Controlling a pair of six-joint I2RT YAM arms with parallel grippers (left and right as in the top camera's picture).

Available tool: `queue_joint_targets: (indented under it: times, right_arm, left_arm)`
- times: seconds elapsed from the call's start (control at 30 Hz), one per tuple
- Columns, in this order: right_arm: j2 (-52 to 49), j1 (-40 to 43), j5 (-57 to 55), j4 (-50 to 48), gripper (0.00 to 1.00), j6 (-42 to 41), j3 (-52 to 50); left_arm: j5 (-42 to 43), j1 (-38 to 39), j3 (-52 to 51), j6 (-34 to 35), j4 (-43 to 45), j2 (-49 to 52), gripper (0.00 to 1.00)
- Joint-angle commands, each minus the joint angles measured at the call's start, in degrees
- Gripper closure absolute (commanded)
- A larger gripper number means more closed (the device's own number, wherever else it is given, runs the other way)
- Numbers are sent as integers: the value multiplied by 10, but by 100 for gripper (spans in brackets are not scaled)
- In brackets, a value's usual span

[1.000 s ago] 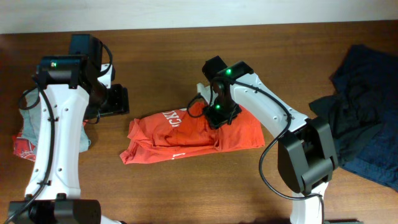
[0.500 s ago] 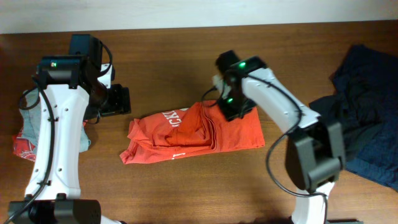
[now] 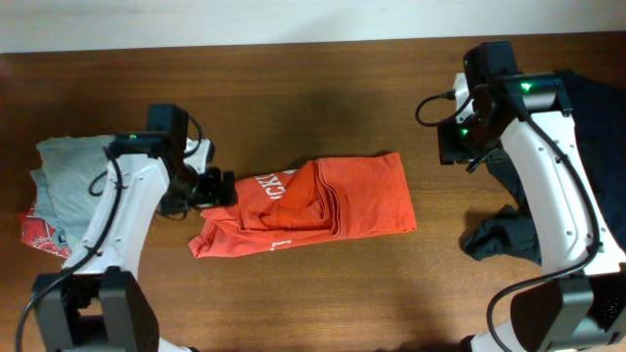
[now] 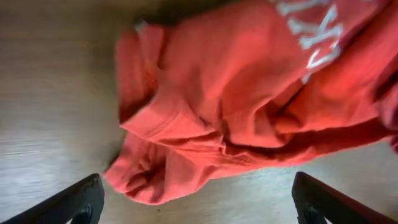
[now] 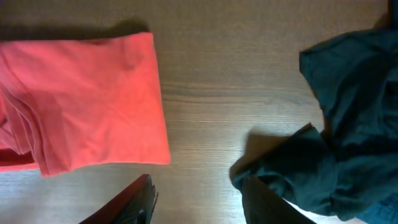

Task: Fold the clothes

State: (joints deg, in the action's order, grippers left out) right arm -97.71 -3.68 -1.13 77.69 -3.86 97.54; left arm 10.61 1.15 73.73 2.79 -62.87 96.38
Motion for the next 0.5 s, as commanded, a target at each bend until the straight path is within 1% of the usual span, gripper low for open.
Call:
queue_joint_targets:
  times: [0.0, 0.23, 0.33, 0.47]
  right_arm:
    - [-2, 3, -11, 1, 49, 6, 1]
    - [-2, 3, -11, 2, 49, 6, 1]
    - [-2, 3, -11, 2, 49, 6, 1]
    - [-2, 3, -11, 2, 49, 6, 1]
  left_arm:
    - [28, -3, -37, -37, 31, 19, 3]
    - [13, -6, -37, -37, 63, 89, 3]
    - [-10, -6, -37, -37, 71, 113, 3]
    - [-7, -6, -37, -37, 82, 134, 2]
